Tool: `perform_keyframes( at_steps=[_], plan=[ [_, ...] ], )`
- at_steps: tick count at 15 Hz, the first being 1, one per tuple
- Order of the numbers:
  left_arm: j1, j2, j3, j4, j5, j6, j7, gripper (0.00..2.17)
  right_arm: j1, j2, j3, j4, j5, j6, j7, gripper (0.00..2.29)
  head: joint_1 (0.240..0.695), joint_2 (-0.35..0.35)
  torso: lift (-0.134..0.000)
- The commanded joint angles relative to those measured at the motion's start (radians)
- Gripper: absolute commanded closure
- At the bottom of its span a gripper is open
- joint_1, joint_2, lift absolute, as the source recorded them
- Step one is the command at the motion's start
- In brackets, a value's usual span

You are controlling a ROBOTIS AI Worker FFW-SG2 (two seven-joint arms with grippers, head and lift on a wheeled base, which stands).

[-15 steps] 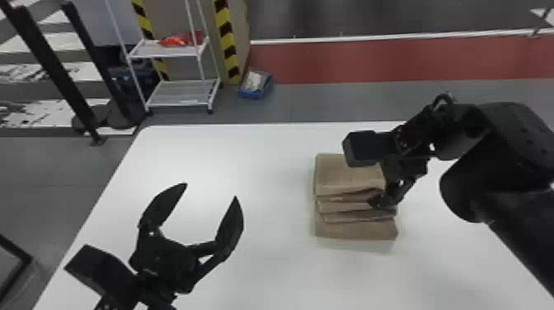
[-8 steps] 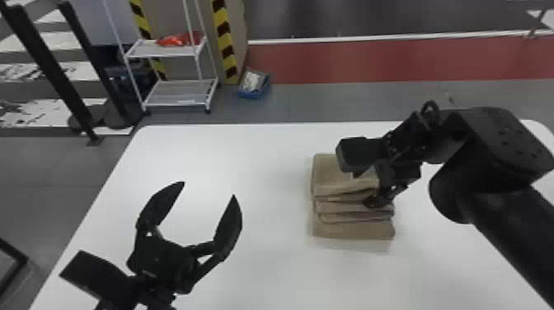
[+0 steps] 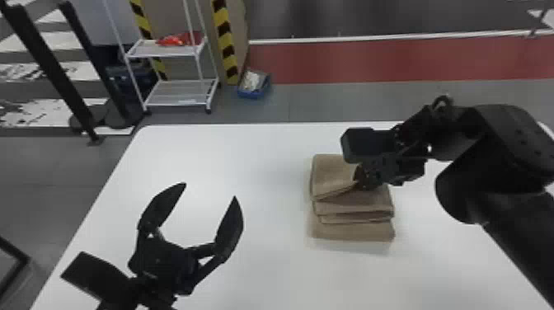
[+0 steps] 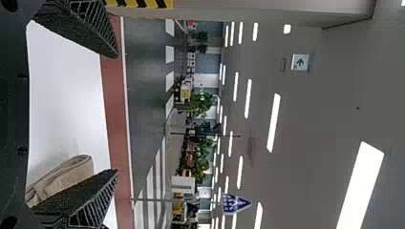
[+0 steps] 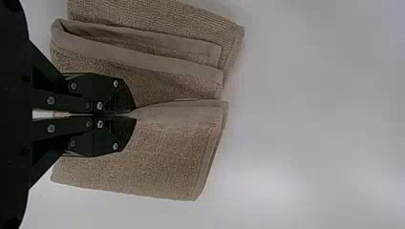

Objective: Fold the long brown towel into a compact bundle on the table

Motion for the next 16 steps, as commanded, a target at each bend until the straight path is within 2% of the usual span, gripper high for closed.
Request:
perform_keyframes(
  at_steps=[1,3,6,7,8,10,11,12,16],
  plan=[
    [0.003,-0.003,0.000,0.000,0.004,0.000,-0.003,0.03,0.041,-0.029,-0.026,-0.114,-0.020,0.024,0.005,1.60,0.695,0.119,-0.125],
    [0.006,-0.003,-0.005,0.003,0.005,0.000,-0.010,0.03,0.086,-0.056,-0.023,-0.160,-0.001,0.028,0.005,1.59,0.695,0.119,-0.125],
    [0.007,-0.003,-0.007,0.008,0.011,0.000,-0.018,0.03,0.147,-0.072,-0.011,-0.186,0.040,0.018,0.005,1.58,0.695,0.108,-0.125],
    [0.009,-0.003,-0.007,0.009,0.011,0.000,-0.018,0.03,0.167,-0.076,-0.008,-0.210,0.052,0.028,0.005,1.34,0.695,0.105,-0.125],
    [0.009,-0.003,-0.007,0.012,0.013,0.000,-0.023,0.03,0.175,-0.075,-0.008,-0.230,0.043,0.043,0.005,0.99,0.695,0.104,-0.125],
    [0.020,-0.003,-0.007,0.015,0.014,-0.015,-0.024,0.03,0.175,-0.075,-0.009,-0.273,0.028,0.193,0.005,0.21,0.695,0.105,-0.125],
    [0.024,-0.003,-0.007,0.015,0.016,-0.028,-0.027,0.03,0.179,-0.075,-0.005,-0.293,0.028,0.196,0.005,0.09,0.695,0.106,-0.125],
    [0.029,-0.003,-0.007,0.015,0.019,-0.031,-0.030,0.03,0.184,-0.075,0.005,-0.304,0.032,0.196,0.005,0.06,0.695,0.104,-0.125],
    [0.043,-0.003,-0.004,0.015,0.031,-0.055,-0.038,0.03,0.188,-0.072,0.086,-0.305,0.083,0.205,0.005,0.06,0.695,0.119,-0.125]
  ],
)
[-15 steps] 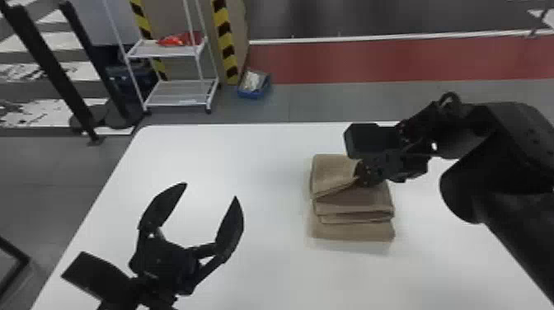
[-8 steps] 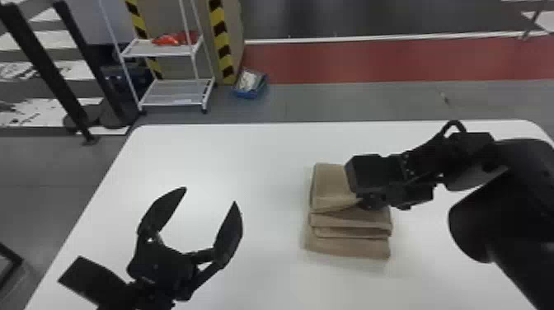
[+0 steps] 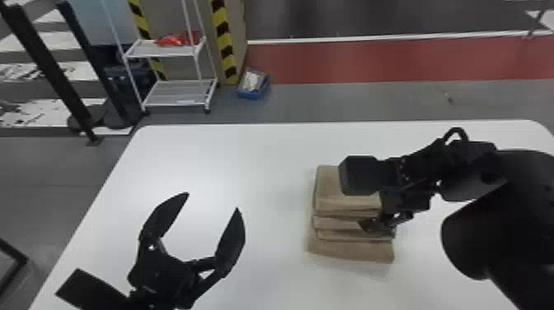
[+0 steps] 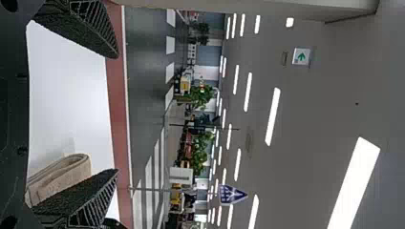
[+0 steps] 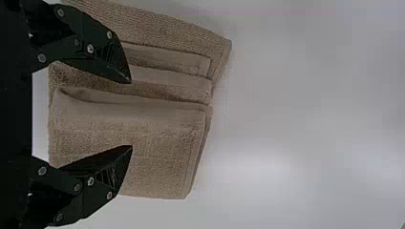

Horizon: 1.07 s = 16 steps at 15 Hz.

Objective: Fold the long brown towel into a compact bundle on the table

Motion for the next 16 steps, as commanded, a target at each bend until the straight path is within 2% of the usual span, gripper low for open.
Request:
perform_keyframes(
  at_steps=[1,4,8,16],
  plan=[
    [0.009,-0.003,0.004,-0.001,0.009,-0.014,-0.007,0.03,0.004,0.002,0.050,-0.001,0.034,0.004,0.005,0.06,0.695,0.131,-0.125],
    [0.017,-0.003,0.004,0.000,0.015,-0.035,-0.012,0.03,0.004,0.011,0.107,-0.001,0.063,0.029,0.005,0.08,0.695,0.153,-0.125],
    [0.023,-0.003,0.008,0.002,0.026,-0.048,-0.013,0.03,0.003,0.014,0.119,0.010,0.094,0.032,0.005,0.09,0.695,0.180,-0.125],
    [0.026,-0.003,0.008,0.013,0.029,-0.060,-0.018,0.03,-0.029,0.069,0.119,0.105,0.132,0.026,0.005,0.13,0.695,0.176,-0.125]
  ],
)
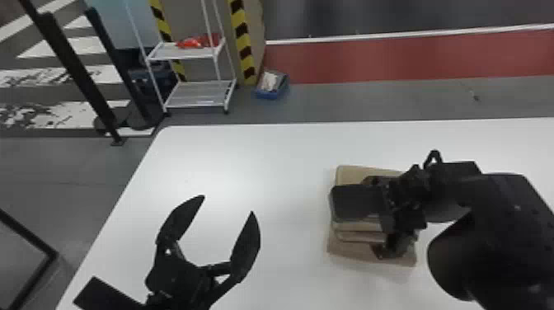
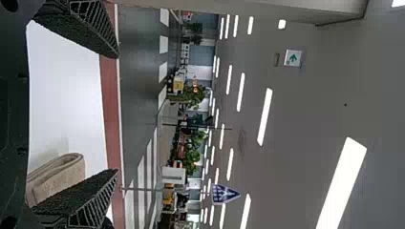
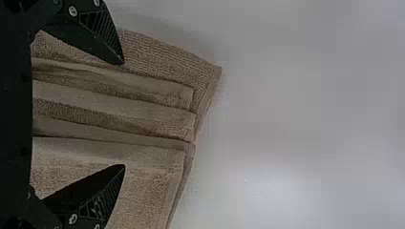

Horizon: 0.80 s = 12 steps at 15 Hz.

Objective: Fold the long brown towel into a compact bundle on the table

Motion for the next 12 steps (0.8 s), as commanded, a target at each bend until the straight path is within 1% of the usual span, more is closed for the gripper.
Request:
perform_keyframes(
  at_steps=[1,4,6,8,11,12],
  plan=[
    [0.000,-0.003,0.000,0.004,0.001,-0.001,-0.002,0.03,-0.018,0.012,-0.001,0.025,0.011,0.003,0.005,0.13,0.695,0.177,-0.125],
    [0.000,-0.003,0.000,0.005,0.001,-0.004,-0.002,0.03,-0.040,0.028,-0.004,0.069,0.031,0.009,0.005,0.19,0.695,0.174,-0.125],
    [0.002,-0.003,-0.002,0.005,0.001,-0.004,-0.002,0.03,-0.049,0.029,-0.004,0.087,0.036,0.015,0.005,0.22,0.695,0.169,-0.125],
    [0.000,-0.003,-0.002,0.007,0.001,-0.004,0.000,0.03,-0.052,0.029,-0.005,0.089,0.036,0.027,0.005,0.30,0.695,0.158,-0.125],
    [-0.003,-0.003,-0.002,0.013,-0.001,-0.004,0.000,0.03,-0.055,0.029,-0.027,0.087,0.017,0.030,0.005,0.59,0.695,0.153,-0.125],
    [-0.009,-0.003,-0.005,0.017,-0.001,-0.004,0.000,0.03,-0.061,0.029,-0.031,0.089,0.011,0.030,0.005,0.60,0.695,0.149,-0.125]
  ],
)
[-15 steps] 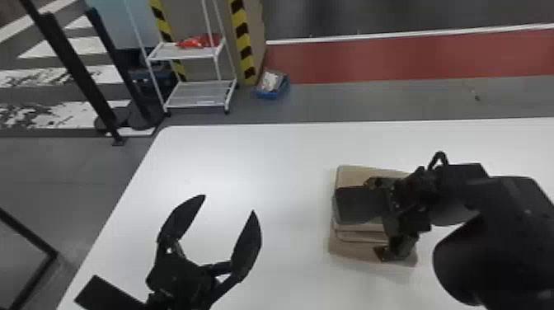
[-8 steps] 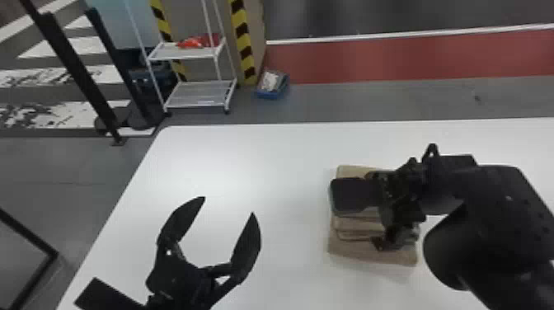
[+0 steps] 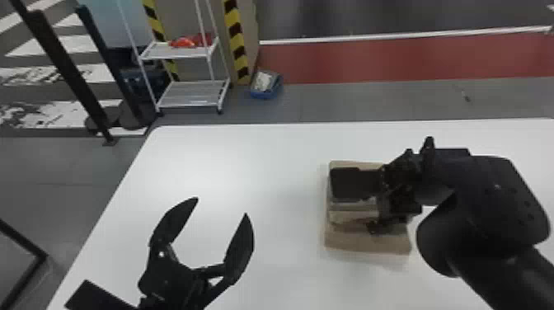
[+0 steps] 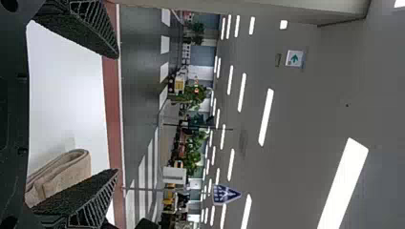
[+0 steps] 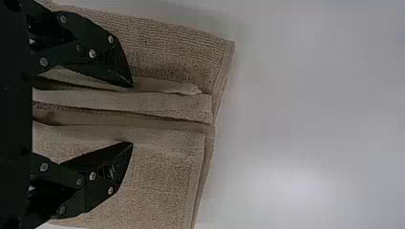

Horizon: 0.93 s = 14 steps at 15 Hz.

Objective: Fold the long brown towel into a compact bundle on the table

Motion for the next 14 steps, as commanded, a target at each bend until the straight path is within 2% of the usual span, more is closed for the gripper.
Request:
perform_keyframes(
  at_steps=[1,2,5,6,7,8,10,12,14],
  plan=[
    [-0.008,-0.003,-0.004,0.007,-0.002,0.000,0.000,0.03,-0.009,0.000,-0.014,0.001,-0.015,0.001,0.005,0.77,0.695,0.147,-0.125],
    [-0.009,-0.003,-0.006,0.007,-0.002,0.000,0.000,0.03,-0.011,0.000,-0.018,0.001,-0.022,0.001,0.005,0.94,0.695,0.145,-0.125],
    [-0.012,-0.003,-0.007,0.009,-0.004,0.000,0.001,0.03,-0.011,-0.003,-0.023,0.005,-0.024,-0.002,0.005,0.99,0.695,0.139,-0.125],
    [-0.014,-0.003,-0.007,0.011,-0.004,0.000,0.001,0.03,-0.012,-0.002,-0.023,0.013,-0.022,-0.002,0.005,1.21,0.695,0.135,-0.125],
    [-0.014,-0.003,-0.007,0.012,-0.004,0.000,0.001,0.03,-0.012,-0.002,-0.023,0.014,-0.024,-0.002,0.005,1.29,0.695,0.134,-0.125],
    [-0.018,-0.003,-0.007,0.018,-0.004,0.000,0.001,0.03,-0.012,0.000,-0.021,0.014,-0.021,0.019,0.005,1.21,0.695,0.133,-0.125],
    [-0.026,-0.003,-0.007,0.024,-0.005,0.003,0.005,0.03,-0.012,0.000,-0.023,0.010,-0.022,0.099,0.005,0.48,0.695,0.132,-0.125],
    [-0.028,-0.003,-0.009,0.024,-0.007,0.003,0.006,0.03,-0.017,-0.002,-0.030,-0.002,-0.042,0.118,0.005,0.25,0.695,0.121,-0.125],
    [-0.032,-0.003,-0.009,0.024,-0.008,0.003,0.008,0.03,-0.023,-0.002,-0.033,-0.015,-0.075,0.142,0.005,0.17,0.695,0.118,-0.125]
  ],
)
